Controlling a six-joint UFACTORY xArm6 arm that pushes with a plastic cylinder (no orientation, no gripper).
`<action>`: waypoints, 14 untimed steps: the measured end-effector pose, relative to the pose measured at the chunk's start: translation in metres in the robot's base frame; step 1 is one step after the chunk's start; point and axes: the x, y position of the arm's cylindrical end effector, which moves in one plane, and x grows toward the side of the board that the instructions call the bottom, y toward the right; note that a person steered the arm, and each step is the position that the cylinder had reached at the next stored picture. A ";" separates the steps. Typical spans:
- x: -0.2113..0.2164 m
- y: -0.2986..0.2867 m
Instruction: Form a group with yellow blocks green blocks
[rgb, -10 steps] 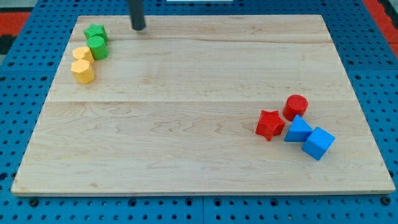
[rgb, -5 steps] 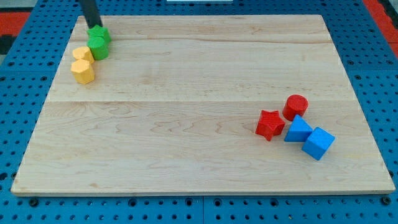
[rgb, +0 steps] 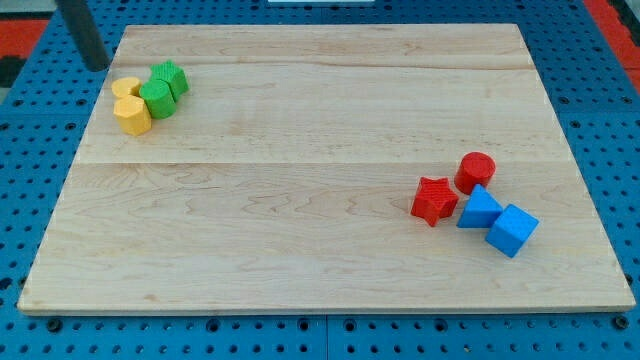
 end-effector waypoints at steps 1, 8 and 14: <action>0.033 -0.001; 0.047 0.065; 0.110 0.037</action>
